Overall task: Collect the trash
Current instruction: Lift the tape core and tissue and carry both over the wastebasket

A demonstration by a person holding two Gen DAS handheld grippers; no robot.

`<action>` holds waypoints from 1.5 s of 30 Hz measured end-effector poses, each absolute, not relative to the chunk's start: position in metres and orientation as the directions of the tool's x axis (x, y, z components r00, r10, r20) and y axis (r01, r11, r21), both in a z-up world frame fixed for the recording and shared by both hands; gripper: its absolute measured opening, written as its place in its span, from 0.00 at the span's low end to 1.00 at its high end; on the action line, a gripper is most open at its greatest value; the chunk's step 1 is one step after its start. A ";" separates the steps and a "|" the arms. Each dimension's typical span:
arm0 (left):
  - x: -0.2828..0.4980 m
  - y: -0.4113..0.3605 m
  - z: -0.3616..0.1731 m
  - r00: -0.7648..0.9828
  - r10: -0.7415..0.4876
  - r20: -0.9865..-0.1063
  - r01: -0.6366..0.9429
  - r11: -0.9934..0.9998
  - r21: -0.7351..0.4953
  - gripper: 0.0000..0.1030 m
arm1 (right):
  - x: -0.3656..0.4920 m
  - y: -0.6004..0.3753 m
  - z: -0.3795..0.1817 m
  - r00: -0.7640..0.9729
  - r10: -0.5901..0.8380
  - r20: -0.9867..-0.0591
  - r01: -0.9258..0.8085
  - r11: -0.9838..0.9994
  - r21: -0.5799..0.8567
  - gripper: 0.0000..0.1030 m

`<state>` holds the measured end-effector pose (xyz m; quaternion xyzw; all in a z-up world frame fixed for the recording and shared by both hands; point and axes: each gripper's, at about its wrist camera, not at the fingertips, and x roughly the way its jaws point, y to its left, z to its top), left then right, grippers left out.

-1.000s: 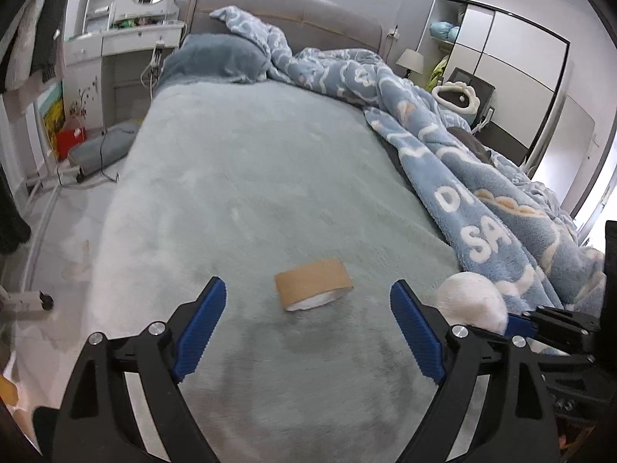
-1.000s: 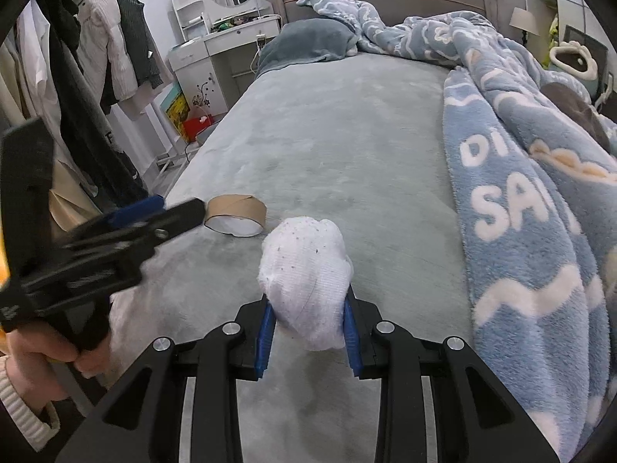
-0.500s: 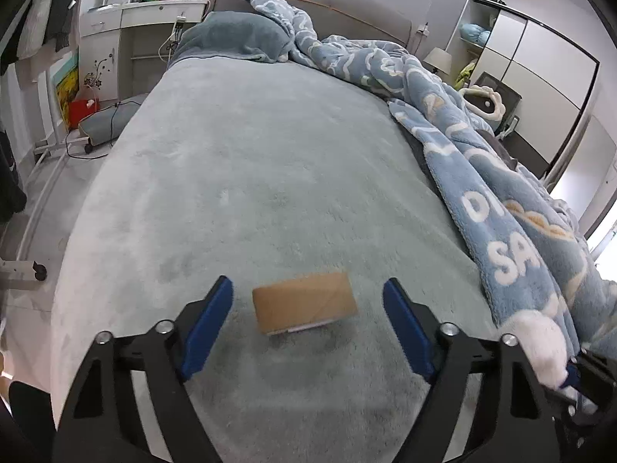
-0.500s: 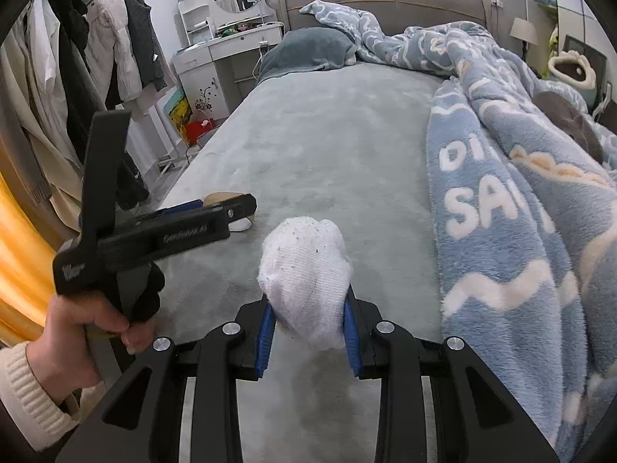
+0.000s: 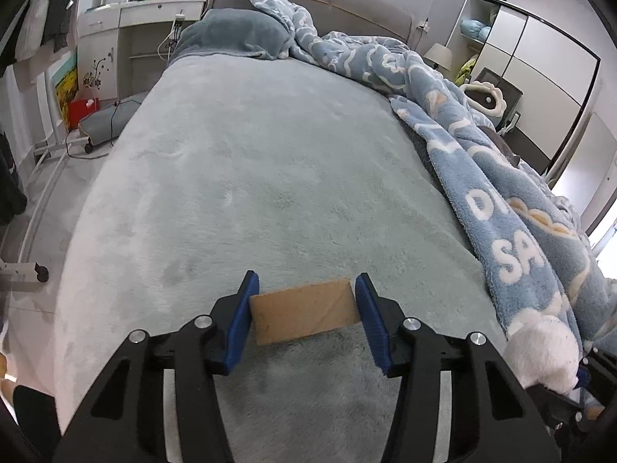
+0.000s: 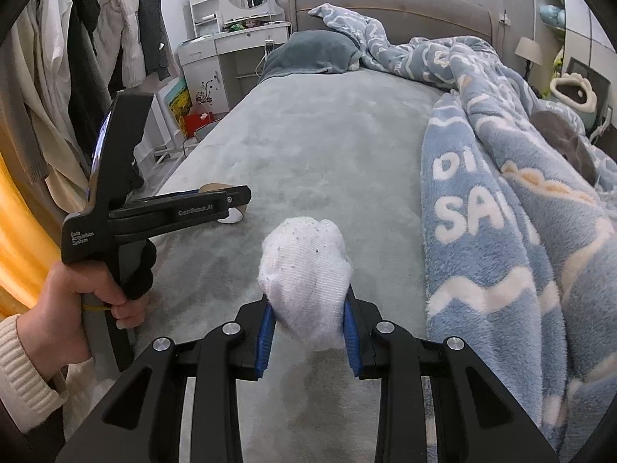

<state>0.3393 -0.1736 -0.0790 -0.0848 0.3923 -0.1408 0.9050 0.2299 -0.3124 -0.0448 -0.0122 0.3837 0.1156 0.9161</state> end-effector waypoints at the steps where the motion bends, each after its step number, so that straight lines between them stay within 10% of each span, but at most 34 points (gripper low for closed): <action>1: 0.338 -0.173 -0.078 0.654 -0.321 -0.685 0.191 0.946 -0.261 0.53 | 0.229 -0.310 -0.044 0.680 0.203 -0.705 -0.224 0.973 0.064 0.30; 45: 0.193 0.004 -0.075 0.649 -0.134 -0.749 0.164 0.986 -0.035 0.53 | 0.195 -0.163 -0.025 0.712 0.363 -0.601 -0.306 0.931 0.199 0.30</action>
